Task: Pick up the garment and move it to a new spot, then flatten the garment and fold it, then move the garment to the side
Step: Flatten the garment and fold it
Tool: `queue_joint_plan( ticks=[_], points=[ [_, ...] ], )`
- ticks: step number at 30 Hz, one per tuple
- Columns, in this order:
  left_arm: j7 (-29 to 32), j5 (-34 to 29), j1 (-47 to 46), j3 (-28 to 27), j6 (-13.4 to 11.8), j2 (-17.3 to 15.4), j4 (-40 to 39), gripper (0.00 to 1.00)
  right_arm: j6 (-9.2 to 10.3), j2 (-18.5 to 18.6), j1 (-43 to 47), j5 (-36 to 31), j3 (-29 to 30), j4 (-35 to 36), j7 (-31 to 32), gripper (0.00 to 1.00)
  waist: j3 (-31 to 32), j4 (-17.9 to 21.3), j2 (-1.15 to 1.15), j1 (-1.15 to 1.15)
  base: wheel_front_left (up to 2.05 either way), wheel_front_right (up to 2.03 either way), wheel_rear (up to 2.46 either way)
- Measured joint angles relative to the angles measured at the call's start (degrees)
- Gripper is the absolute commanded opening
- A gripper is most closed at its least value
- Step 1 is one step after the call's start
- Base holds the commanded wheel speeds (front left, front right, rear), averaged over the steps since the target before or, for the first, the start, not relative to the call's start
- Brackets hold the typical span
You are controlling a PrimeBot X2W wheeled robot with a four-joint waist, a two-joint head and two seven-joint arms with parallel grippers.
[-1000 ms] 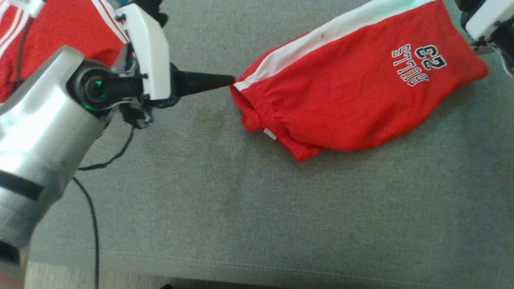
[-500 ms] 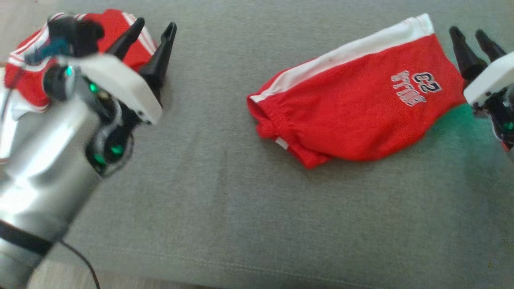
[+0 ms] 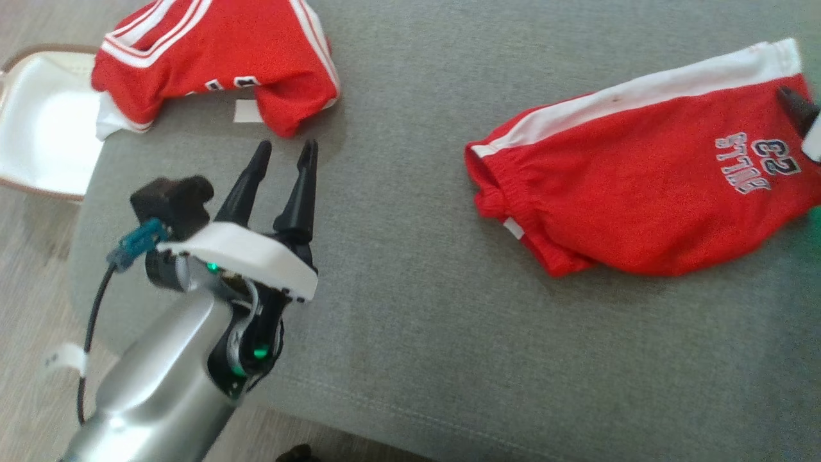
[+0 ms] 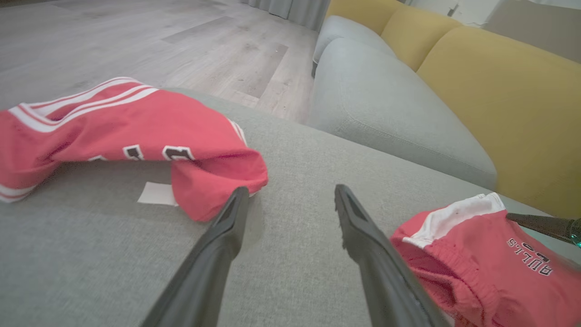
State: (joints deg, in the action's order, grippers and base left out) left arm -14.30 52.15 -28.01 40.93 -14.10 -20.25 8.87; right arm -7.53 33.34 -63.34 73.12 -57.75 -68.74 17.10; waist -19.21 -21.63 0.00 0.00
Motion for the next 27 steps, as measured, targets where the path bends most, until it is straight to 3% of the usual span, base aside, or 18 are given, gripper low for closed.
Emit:
queue_joint_plan(
  ticks=[5, 14, 18, 19, 20, 21, 27],
  points=[
    [0.0, -1.9, 2.93, -2.63, 1.03, 1.68, -0.44, 1.0, 0.0, -0.05, -1.44, 0.55, -0.01, -3.34, 6.65, 1.0, -0.46, -1.63, 0.0, 0.0, 0.0, 0.0, 0.0],
    [0.0, -4.27, 6.14, -5.87, 2.11, 4.17, -0.41, 1.0, 0.0, -0.92, -3.3, 5.97, 3.01, -4.65, 24.98, 1.0, -0.26, -1.8, 0.0, 0.0, 0.0, 0.0, 0.0],
    [0.0, -5.03, 7.11, -6.5, 2.58, 4.97, -0.21, 1.0, 0.0, -2.31, -3.58, 6.21, 2.99, -4.39, 26.36, 1.0, 0.05, -1.44, 0.0, 0.0, 0.0, 0.0, 0.0],
    [0.0, -5.23, 7.15, -6.54, 2.61, 5.11, -0.13, 1.0, 0.0, -2.32, -3.57, 6.12, 2.87, -4.23, 26.28, 0.8, 0.1, -1.46, 0.0, 0.0, 0.0, 0.0, 0.0],
    [0.0, -5.33, 7.21, -6.59, 2.9, 5.27, 0.01, 1.0, 0.0, -2.32, -3.55, 5.76, 2.54, -4.01, 26.03, 0.35, 0.17, -1.5, 0.0, 0.0, 0.0, 0.0, 0.0],
    [0.0, -5.52, 7.26, -6.59, 3.04, 5.47, 0.2, 1.0, 0.0, -2.34, -3.49, 5.25, 2.21, -3.76, 25.29, 0.0, 0.24, -1.56, 0.0, 0.0, 0.0, 0.0, 0.0],
    [0.0, -6.27, 7.93, -6.97, 3.33, 5.93, 0.67, 1.0, 0.0, -3.0, -1.55, 4.93, 1.94, -1.81, 20.5, 0.0, 0.89, -1.57, 0.0, 0.0, 0.0, 0.0, 0.0]
  ],
)
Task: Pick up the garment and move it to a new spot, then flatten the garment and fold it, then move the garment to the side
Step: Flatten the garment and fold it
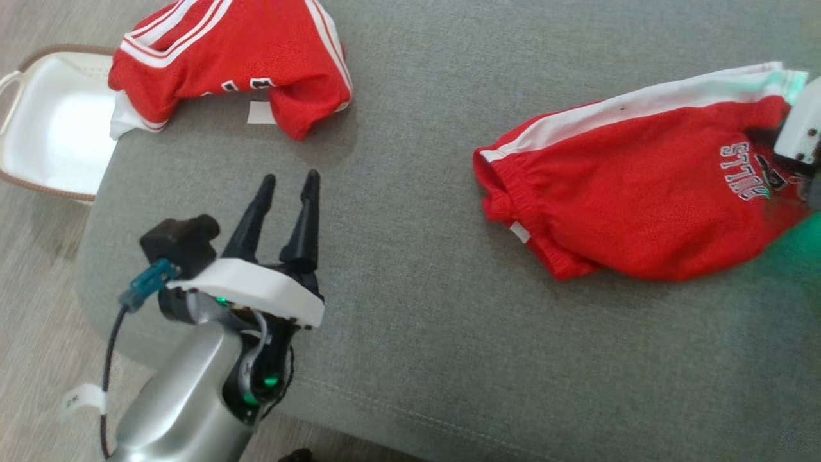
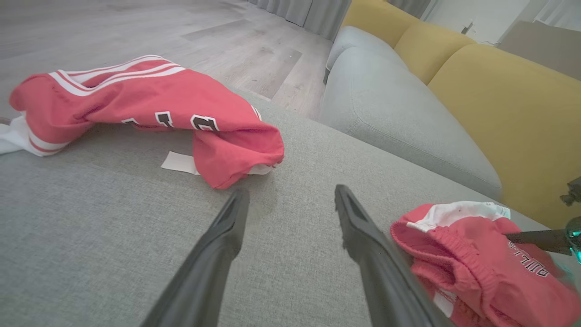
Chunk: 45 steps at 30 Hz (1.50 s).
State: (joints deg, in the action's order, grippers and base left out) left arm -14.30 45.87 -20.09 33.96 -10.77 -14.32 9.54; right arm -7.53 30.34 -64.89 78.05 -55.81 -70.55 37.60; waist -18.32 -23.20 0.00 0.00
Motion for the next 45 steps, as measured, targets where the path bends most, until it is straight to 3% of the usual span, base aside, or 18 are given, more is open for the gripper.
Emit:
queue_joint_plan(
  ticks=[10, 18, 30, 37, 45],
  points=[
    [0.0, -9.27, 5.0, -7.53, -0.68, 0.35, -2.99, 1.0, 0.0, 0.19, 4.83, -0.52, -0.13, 5.84, -10.47, 0.0, 3.3, 3.37, 0.0, 0.0, 0.0, 0.0, 0.0],
    [-0.01, -19.3, 11.84, -13.12, -0.23, 0.77, -5.92, 1.0, 0.0, 1.25, 10.48, 0.14, 0.47, 6.26, -14.77, 0.0, 8.75, 8.65, 0.0, 0.0, 0.0, 0.0, 0.0],
    [0.0, -26.83, 16.49, -17.08, 4.34, 4.55, -5.52, 1.0, 0.0, 2.36, 15.05, 1.04, 1.27, 6.86, -20.98, 0.0, 14.23, 16.23, 0.0, 0.0, 0.0, 0.0, 0.0],
    [0.0, -28.4, 16.48, -18.5, 7.1, 7.37, -3.79, 1.0, 0.0, 1.42, 14.61, 0.93, 1.45, 10.14, -21.86, 0.0, 15.06, 16.37, 0.0, 0.0, 0.0, 0.0, 0.0],
    [0.0, -29.28, 16.5, -20.23, 9.15, 9.37, -1.91, 1.0, 0.0, -5.39, 12.29, 0.52, -0.59, 14.85, -18.24, 0.0, 16.0, 13.75, 0.0, 0.0, 0.0, 0.0, 0.0]
  ],
)
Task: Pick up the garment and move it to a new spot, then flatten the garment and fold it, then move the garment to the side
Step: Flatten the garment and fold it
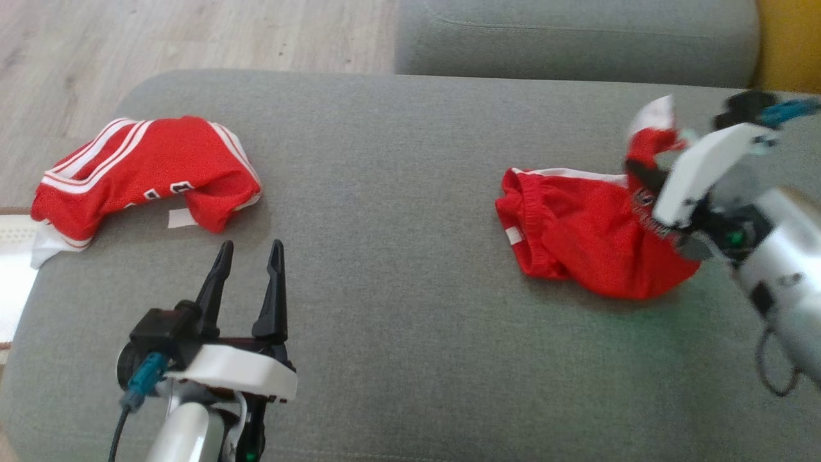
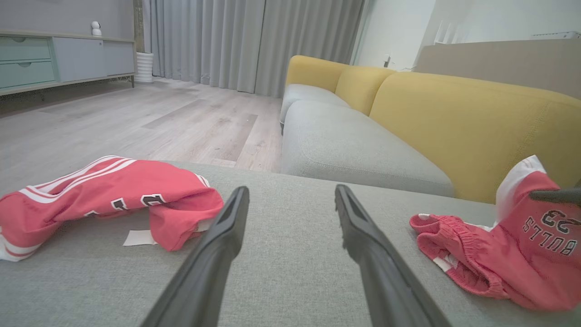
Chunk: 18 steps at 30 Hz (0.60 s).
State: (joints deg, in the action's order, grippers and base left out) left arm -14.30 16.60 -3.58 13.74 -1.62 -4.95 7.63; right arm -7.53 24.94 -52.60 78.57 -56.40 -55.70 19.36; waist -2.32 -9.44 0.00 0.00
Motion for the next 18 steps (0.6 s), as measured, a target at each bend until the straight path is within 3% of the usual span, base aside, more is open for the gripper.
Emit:
queue_joint_plan(
  ticks=[6, 13, 14, 15, 16, 17, 18],
  points=[
    [0.0, -0.59, -0.03, -0.44, 1.46, 0.91, 0.91, 1.0, 0.0, -5.61, 0.02, -0.44, -1.31, -4.41, 2.86, 0.0, -0.35, -1.93, 0.0, 0.0, 0.0, 0.0, 0.0],
    [0.0, -1.34, -0.16, -0.9, 1.74, 1.64, 1.85, 1.0, 0.0, -8.89, -0.01, -0.42, -1.29, -8.36, 3.61, 0.0, -1.59, -3.69, 0.0, 0.0, 0.0, 0.0, 0.0],
    [0.0, -1.34, -0.19, -1.08, 2.08, 1.64, 1.94, 1.0, 0.0, -9.33, -0.03, -0.42, -1.25, -8.72, 3.6, 0.21, -1.82, -3.84, 0.0, 0.0, 0.0, 0.0, 0.0],
    [0.0, -1.34, -0.23, -1.19, 2.12, 1.65, 2.01, 1.0, 0.0, -9.78, -0.03, -0.3, -1.12, -8.96, 3.59, 0.51, -2.02, -3.93, 0.0, 0.0, 0.0, 0.0, 0.0],
    [0.0, -1.35, -0.26, -1.3, 2.12, 1.68, 2.03, 1.0, 0.0, -10.25, -0.03, 0.07, -0.92, -8.96, 3.57, 0.9, -2.19, -3.96, 0.0, 0.0, 0.0, 0.0, 0.0],
    [0.0, -1.35, -0.29, -1.38, 2.13, 1.72, 2.13, 1.0, 0.0, -10.69, -0.03, 0.48, -0.66, -8.95, 3.48, 1.0, -2.28, -3.87, 0.0, 0.0, 0.0, 0.0, 0.0],
    [0.0, -1.35, -0.3, -1.45, 2.13, 1.75, 2.33, 1.0, 0.0, -11.15, -0.03, 0.75, -0.51, -8.92, 3.34, 1.0, -2.32, -3.71, 0.0, 0.0, 0.0, 0.0, 0.0]
  ],
)
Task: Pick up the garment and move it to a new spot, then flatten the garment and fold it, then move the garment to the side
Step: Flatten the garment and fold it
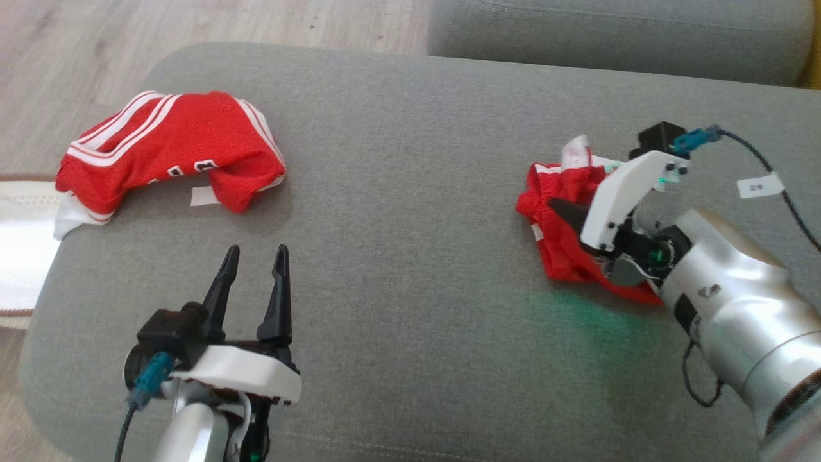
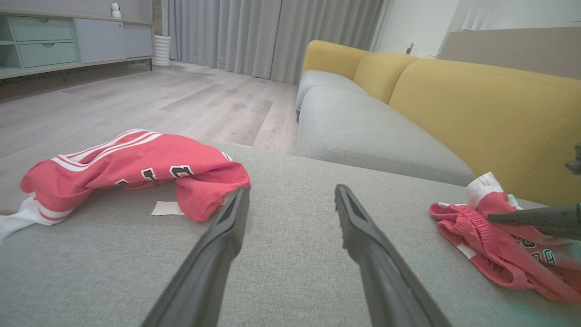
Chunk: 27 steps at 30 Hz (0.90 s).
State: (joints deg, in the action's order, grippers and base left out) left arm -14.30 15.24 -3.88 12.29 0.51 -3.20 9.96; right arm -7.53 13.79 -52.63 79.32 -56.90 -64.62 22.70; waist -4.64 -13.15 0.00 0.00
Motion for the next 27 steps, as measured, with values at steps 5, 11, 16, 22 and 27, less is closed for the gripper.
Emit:
queue_joint_plan(
  ticks=[5, 11, 16, 22, 27],
  points=[
    [0.0, -0.04, 0.0, -0.4, 0.02, 0.11, 0.8, 1.0, 0.0, -0.78, 0.02, 1.34, 1.22, 3.34, -2.23, 1.0, 0.4, 1.71, 0.0, 0.0, 0.0, 0.0, 0.0],
    [0.0, -0.05, 0.03, -1.19, 0.07, 0.21, 0.87, 1.0, 0.0, 2.49, 0.42, 4.42, 5.24, 15.25, -8.68, 1.0, 1.57, 4.57, 0.0, 0.0, 0.0, 0.0, 0.0],
    [0.0, -0.05, 0.12, -1.8, 0.07, 0.26, 0.82, 1.0, 0.0, 11.6, 2.49, 3.61, 7.91, 20.92, -16.73, 1.0, 2.53, 6.68, 0.0, 0.0, 0.0, 0.0, 0.0],
    [0.0, -0.04, 0.21, -1.72, 0.07, 0.34, 0.48, 1.0, 0.0, 17.64, 8.94, 3.3, 11.0, 19.12, -22.92, 1.0, 2.8, 7.52, 0.0, 0.0, 0.0, 0.0, 0.0],
    [0.0, -0.04, 0.21, -1.42, 0.09, 0.35, 0.45, 1.0, 0.0, 16.84, 11.55, 4.53, 12.23, 14.64, -23.39, 0.69, 2.25, 6.88, 0.0, 0.0, 0.0, 0.0, 0.0]
  ],
)
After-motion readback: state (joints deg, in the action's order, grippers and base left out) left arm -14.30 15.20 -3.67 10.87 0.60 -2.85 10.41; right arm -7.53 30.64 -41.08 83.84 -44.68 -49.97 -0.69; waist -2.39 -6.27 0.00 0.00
